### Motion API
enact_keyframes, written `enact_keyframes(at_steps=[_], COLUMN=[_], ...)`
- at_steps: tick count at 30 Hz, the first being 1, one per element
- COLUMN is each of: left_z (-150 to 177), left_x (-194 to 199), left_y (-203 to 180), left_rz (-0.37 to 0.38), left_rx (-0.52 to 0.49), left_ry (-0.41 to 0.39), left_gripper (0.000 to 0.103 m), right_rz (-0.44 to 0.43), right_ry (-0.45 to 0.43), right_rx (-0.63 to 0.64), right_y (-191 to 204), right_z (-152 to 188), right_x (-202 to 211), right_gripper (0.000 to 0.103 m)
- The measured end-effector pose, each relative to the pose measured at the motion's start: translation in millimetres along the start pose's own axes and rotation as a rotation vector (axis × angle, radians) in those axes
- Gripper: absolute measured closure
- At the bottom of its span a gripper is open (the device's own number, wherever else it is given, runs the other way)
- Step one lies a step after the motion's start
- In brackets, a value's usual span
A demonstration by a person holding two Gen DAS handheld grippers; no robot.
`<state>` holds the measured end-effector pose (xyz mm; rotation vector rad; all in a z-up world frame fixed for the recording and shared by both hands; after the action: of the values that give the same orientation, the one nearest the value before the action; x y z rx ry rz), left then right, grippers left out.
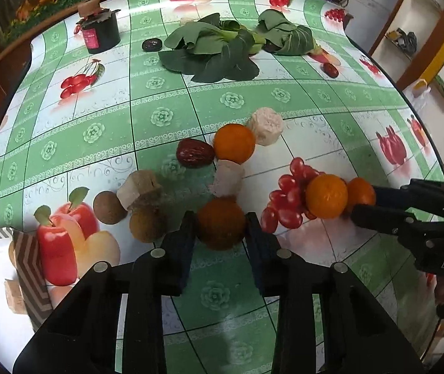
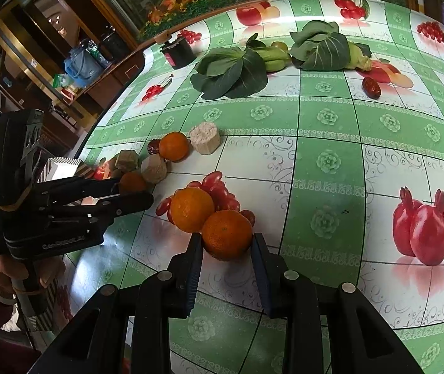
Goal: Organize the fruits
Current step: 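Grasp an orange with the right tool while the left tool grasps another orange, then carry both held oranges over the white tray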
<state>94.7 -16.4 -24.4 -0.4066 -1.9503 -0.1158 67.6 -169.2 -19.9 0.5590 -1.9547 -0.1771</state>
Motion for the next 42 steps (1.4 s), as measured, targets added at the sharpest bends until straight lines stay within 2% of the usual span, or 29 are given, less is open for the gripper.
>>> enact_keyframes(at_steps=[13, 23, 42], left_z=[32, 68, 108], left_x=[50, 86, 135], left_y=[7, 42, 113], left_rz=[-0.019, -0.117, -0.233], left_rx=[0.076, 0.140, 0.237], left_ry=[-0.051, -0.070, -0.118], left_gripper=[0.073, 0.072, 0.072], right_rz=[-0.027, -0.057, -0.123], right_ry=[-0.007, -0.005, 0.014], right_rx=[0.011, 0.053, 0.177], right_y=[28, 76, 179], right_z=[11, 25, 25], right_x=[16, 20, 2], right_gripper=[0.072, 0.072, 0.072])
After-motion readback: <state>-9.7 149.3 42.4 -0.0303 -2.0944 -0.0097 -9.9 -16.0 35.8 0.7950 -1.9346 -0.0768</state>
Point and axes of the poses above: each gripper's, at about its wrist camera, not at the fingertips, and x roughly against the way its jaws point, y to its left, z to its underside, the point moved 5 cm from there along -x, roughly the way its jaws point, and after that the axes turned 1 degree about y, right-handed, at the moved point
